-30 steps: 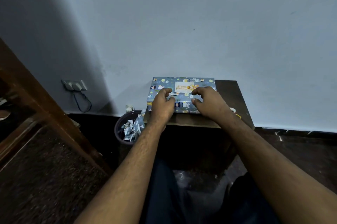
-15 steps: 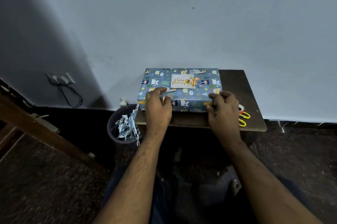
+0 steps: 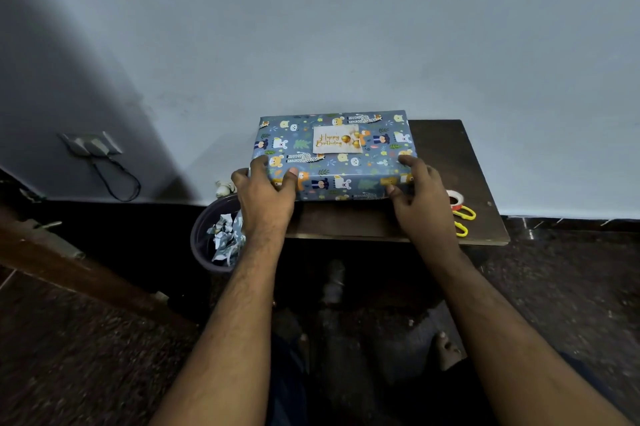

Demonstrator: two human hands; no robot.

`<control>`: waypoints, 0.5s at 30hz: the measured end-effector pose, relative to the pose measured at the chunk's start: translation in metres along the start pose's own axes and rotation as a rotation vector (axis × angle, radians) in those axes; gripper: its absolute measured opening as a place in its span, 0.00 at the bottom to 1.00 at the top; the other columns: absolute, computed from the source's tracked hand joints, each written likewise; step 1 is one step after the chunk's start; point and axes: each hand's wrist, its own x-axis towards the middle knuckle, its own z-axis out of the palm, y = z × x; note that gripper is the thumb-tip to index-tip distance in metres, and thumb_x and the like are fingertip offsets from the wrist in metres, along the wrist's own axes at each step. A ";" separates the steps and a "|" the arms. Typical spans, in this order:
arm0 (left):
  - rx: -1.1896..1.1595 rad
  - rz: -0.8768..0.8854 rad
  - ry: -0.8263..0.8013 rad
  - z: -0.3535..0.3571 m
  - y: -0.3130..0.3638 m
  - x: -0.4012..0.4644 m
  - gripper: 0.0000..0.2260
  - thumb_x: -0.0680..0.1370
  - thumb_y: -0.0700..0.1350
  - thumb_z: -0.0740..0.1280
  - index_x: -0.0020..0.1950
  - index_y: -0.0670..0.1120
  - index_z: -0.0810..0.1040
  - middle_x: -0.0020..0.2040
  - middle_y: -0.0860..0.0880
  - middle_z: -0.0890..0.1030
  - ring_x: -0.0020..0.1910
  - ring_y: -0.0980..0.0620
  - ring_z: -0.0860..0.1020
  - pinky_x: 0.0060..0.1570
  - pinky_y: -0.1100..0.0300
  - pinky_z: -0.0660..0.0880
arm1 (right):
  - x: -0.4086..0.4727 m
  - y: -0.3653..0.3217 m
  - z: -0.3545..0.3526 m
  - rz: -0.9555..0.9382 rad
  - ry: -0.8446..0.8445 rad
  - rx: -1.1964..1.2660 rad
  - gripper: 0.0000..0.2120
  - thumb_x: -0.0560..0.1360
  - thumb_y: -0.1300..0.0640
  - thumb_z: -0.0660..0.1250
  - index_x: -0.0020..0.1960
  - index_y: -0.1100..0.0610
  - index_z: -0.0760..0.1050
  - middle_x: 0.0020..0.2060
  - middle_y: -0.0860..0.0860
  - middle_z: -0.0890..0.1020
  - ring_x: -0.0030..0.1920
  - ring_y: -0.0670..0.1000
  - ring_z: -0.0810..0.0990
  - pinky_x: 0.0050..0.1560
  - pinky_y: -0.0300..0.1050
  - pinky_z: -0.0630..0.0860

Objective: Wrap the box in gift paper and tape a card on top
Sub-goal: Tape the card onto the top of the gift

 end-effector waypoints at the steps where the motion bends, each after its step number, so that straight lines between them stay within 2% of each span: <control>1: -0.001 -0.001 -0.001 0.001 -0.001 0.002 0.26 0.78 0.57 0.71 0.73 0.48 0.71 0.67 0.44 0.66 0.55 0.44 0.78 0.59 0.56 0.73 | 0.002 0.000 0.002 -0.008 -0.017 0.010 0.27 0.78 0.58 0.71 0.75 0.52 0.68 0.71 0.56 0.71 0.68 0.56 0.72 0.65 0.56 0.75; 6: -0.017 0.001 0.036 0.007 -0.011 0.014 0.28 0.76 0.58 0.73 0.72 0.49 0.72 0.67 0.44 0.66 0.58 0.42 0.79 0.65 0.50 0.74 | 0.010 0.003 0.012 -0.009 -0.070 0.030 0.31 0.77 0.59 0.72 0.77 0.52 0.65 0.74 0.57 0.67 0.73 0.59 0.69 0.70 0.59 0.71; 10: -0.007 0.033 -0.033 0.018 0.001 0.008 0.30 0.75 0.59 0.74 0.74 0.51 0.70 0.68 0.48 0.66 0.56 0.51 0.76 0.62 0.55 0.72 | 0.017 0.014 0.002 0.023 0.008 0.064 0.30 0.77 0.59 0.72 0.76 0.53 0.66 0.73 0.57 0.68 0.70 0.59 0.71 0.67 0.58 0.74; 13: -0.047 0.054 -0.054 0.024 0.008 0.006 0.30 0.76 0.58 0.73 0.75 0.51 0.70 0.69 0.48 0.66 0.57 0.52 0.75 0.61 0.59 0.70 | 0.020 0.021 -0.008 0.031 0.022 0.060 0.31 0.77 0.60 0.71 0.77 0.54 0.67 0.73 0.57 0.69 0.71 0.57 0.71 0.67 0.52 0.73; 15: -0.072 0.047 -0.080 0.028 0.013 0.004 0.29 0.77 0.57 0.73 0.75 0.51 0.70 0.70 0.48 0.66 0.60 0.52 0.75 0.64 0.59 0.70 | 0.022 0.027 -0.013 0.043 0.010 0.039 0.32 0.77 0.60 0.71 0.79 0.53 0.65 0.75 0.58 0.67 0.74 0.57 0.68 0.70 0.54 0.71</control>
